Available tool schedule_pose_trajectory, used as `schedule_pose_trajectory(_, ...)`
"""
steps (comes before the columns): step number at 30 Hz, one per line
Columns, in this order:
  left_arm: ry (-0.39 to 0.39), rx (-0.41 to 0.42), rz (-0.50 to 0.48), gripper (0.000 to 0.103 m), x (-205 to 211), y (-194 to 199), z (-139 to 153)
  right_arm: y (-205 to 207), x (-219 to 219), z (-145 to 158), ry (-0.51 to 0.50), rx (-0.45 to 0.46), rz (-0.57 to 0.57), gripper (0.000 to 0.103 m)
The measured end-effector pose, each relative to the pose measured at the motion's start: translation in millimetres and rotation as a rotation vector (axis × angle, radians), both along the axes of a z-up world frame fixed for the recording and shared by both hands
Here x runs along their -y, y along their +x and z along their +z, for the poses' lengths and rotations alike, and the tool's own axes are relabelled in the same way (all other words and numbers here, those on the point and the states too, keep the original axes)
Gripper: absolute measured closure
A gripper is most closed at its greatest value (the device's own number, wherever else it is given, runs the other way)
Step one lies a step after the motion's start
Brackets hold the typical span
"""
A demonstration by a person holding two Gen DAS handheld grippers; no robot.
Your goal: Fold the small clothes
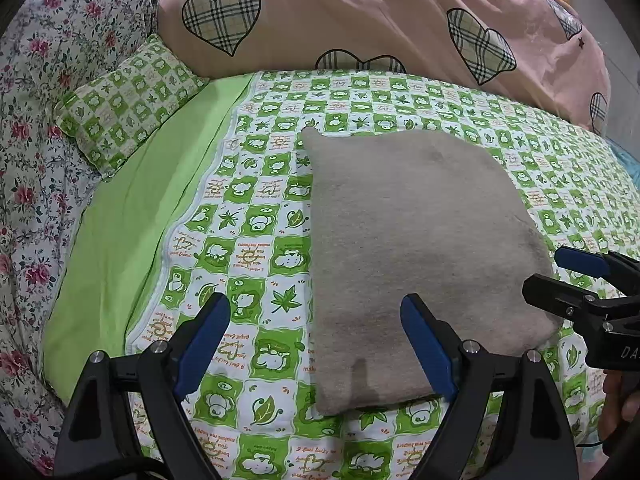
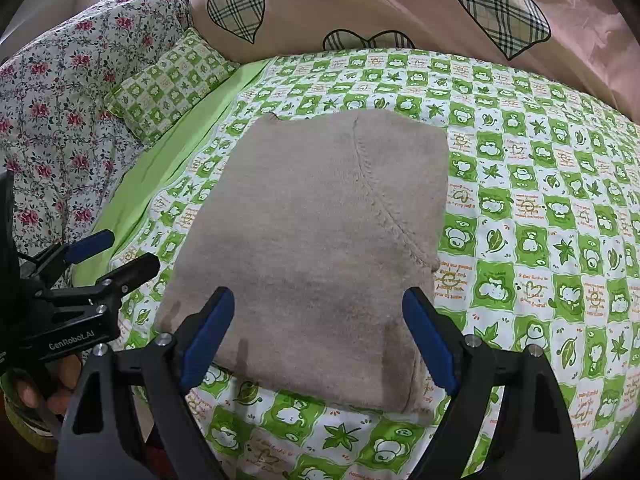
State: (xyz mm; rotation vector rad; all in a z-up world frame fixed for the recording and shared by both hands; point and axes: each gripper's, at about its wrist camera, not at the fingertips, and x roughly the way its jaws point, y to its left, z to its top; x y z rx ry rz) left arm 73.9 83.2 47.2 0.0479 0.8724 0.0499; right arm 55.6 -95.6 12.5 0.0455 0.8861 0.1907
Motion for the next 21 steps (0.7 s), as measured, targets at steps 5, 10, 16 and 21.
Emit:
schedule_pose_trajectory(5,-0.005,-0.001,-0.001,0.016,1.0,-0.3,0.1,0.9,0.4,0.1,0.003,0.002,0.001,0.017)
schedule_pose_trajectory(10,-0.006,0.004,-0.002,0.016,1.6,-0.8,1.3,1.2,0.9,0.3,0.002,0.001,0.002,0.017)
schedule_pose_trajectory(16,-0.008,0.002,-0.001,0.016,1.2,-1.1,1.4,1.4,-0.2,1.3,0.003,0.003,0.007,0.017)
schedule_pose_trajectory(21,-0.008,0.004,-0.002,0.015,0.5,-0.8,1.3,2.1,1.0,2.9,0.003,0.004,0.008,0.017)
